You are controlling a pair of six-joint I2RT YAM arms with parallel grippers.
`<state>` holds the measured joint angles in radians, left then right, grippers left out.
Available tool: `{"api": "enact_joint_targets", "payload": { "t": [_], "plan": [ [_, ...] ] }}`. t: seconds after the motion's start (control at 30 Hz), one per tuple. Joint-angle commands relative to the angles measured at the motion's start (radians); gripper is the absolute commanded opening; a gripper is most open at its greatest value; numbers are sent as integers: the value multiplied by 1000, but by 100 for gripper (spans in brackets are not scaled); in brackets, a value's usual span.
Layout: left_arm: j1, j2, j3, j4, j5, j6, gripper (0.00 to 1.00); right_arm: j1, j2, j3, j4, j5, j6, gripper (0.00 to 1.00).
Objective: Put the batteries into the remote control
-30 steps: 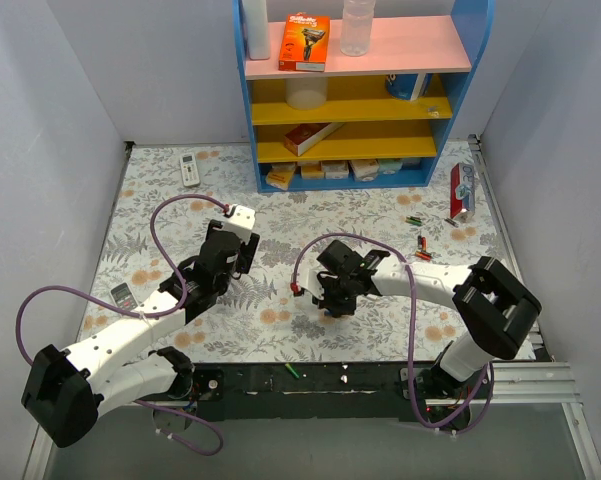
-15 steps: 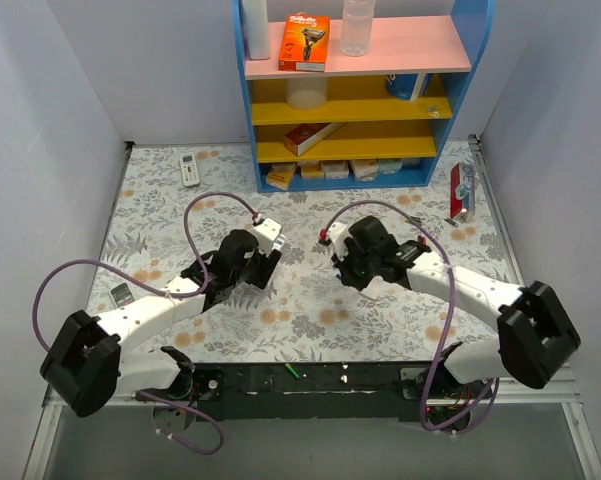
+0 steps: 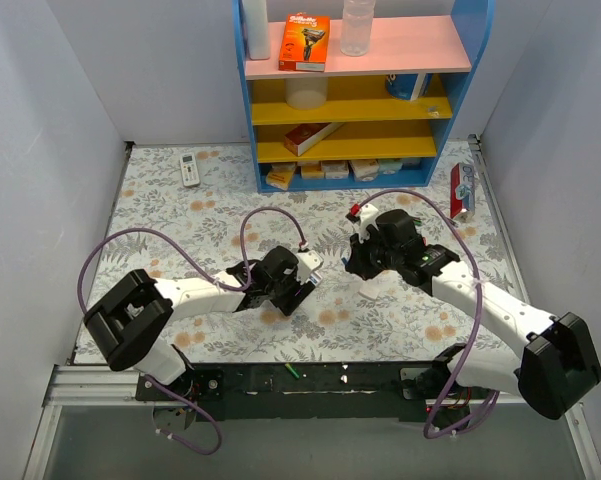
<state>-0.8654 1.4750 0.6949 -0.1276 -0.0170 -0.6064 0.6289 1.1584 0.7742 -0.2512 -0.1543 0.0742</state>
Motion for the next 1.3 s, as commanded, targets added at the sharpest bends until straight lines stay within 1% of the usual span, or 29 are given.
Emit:
{"api": "enact_joint_targets", "payload": {
  "t": [0.0,0.1,0.13,0.2,0.23,0.33,0.37,0.43,0.47,0.5,0.57,0.6,0.7,0.8,0.9,1.0,1.03,1.23,1.27],
  "plan": [
    [-23,28,45,40,60,10,18,-5,64,46,-22,-57,81,1],
    [-32,47,38,43,71,20,21,-6,118,57,-31,-120,116,1],
    [-40,53,37,43,74,25,25,-5,127,56,-8,-155,125,1],
    [-46,56,37,42,74,31,29,-6,156,56,7,-183,148,1],
    [-49,54,34,42,71,31,34,-6,170,63,6,-189,151,1],
    [-49,45,31,42,61,36,41,-6,218,106,-23,-183,148,1],
    [-49,41,29,40,51,42,46,-5,245,118,-36,-185,147,1],
    [-49,36,26,37,42,43,52,-1,271,158,-49,-185,142,1],
    [-49,33,25,36,34,48,57,0,297,172,-54,-179,141,1],
    [-49,28,25,31,29,50,60,5,310,183,-68,-176,141,1],
    [-49,25,22,28,29,51,65,6,351,221,-77,-165,139,1],
    [-49,19,22,25,0,51,69,12,366,233,-98,-162,136,1],
    [-49,15,22,17,-9,48,73,29,425,296,-138,-128,121,1],
    [-49,5,17,16,-21,51,74,41,475,341,-175,-110,111,1],
    [-49,1,11,11,-20,54,70,48,518,375,-207,-91,105,1],
    [-49,1,8,8,-15,54,63,55,557,402,-230,-85,101,1],
    [-49,1,6,6,-5,53,59,57,573,408,-237,-79,101,1],
    [-49,13,18,-4,15,54,49,69,626,444,-263,-62,98,1],
    [-49,15,18,-6,49,54,47,72,630,447,-266,-60,98,1]
  ]
}}
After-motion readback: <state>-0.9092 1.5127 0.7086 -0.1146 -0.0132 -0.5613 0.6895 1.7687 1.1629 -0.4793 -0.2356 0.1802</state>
